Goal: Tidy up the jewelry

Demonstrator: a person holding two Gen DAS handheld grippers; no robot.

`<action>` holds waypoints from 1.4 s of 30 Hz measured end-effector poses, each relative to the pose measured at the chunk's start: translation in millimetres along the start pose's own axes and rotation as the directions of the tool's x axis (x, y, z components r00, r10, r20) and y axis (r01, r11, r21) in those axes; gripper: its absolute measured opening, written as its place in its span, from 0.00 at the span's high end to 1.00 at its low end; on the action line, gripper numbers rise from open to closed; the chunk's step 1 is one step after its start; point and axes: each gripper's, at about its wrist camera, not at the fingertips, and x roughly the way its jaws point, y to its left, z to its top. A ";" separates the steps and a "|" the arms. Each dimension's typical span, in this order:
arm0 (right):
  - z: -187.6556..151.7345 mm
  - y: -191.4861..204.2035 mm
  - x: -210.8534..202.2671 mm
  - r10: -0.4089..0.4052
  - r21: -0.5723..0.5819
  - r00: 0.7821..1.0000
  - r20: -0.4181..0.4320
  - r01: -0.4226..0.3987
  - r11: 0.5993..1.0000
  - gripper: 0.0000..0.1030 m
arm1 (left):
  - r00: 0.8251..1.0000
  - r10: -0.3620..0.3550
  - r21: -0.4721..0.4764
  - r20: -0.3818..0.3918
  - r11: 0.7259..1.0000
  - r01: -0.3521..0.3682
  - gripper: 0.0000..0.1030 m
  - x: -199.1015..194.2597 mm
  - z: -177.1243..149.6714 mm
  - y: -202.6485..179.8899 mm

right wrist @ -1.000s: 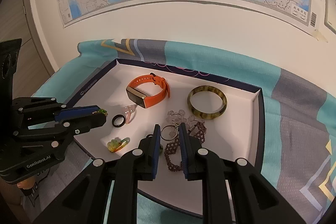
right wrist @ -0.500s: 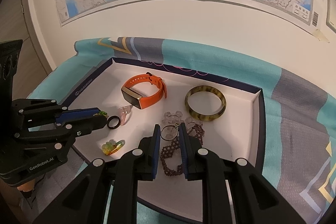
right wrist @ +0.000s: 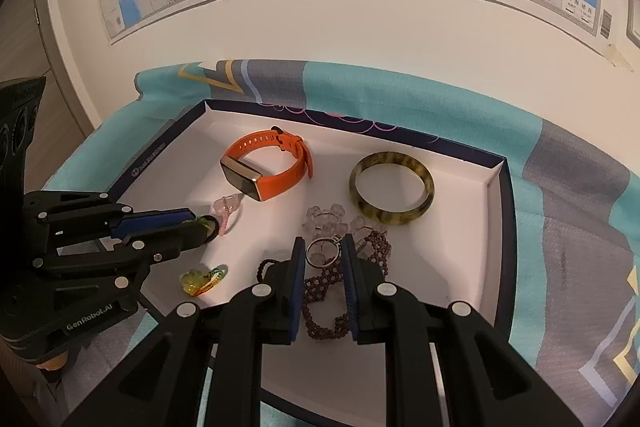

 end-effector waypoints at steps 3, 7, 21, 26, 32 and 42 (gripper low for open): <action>0.1 -0.3 0.8 -0.005 0.001 1.000 -0.002 0.005 1.000 0.84 | 1.000 0.003 0.000 -0.003 1.000 -0.003 0.88 1.4 -0.4 -0.3; -0.5 -1.1 1.8 -0.015 0.007 1.000 -0.003 0.015 1.000 0.82 | 1.000 0.013 -0.004 0.003 1.000 -0.013 0.75 -0.1 -1.1 0.0; -44.2 15.6 -64.2 -0.077 0.013 0.989 0.129 0.076 0.997 0.07 | 0.985 0.121 -0.054 0.121 0.992 -0.115 0.05 -63.1 -37.7 6.1; -71.6 26.9 -74.5 -0.106 0.037 0.988 0.115 0.102 0.994 0.07 | 0.976 0.179 -0.089 0.123 0.982 -0.169 0.05 -79.0 -61.6 5.1; -86.6 37.6 -81.8 -0.131 0.040 0.984 0.119 0.127 0.991 0.07 | 0.971 0.207 -0.121 0.123 0.974 -0.192 0.05 -91.7 -78.7 1.3; -98.6 46.7 -91.1 -0.119 0.047 0.986 0.115 0.114 0.992 0.07 | 0.966 0.232 -0.142 0.112 0.966 -0.215 0.05 -100.6 -90.2 -1.0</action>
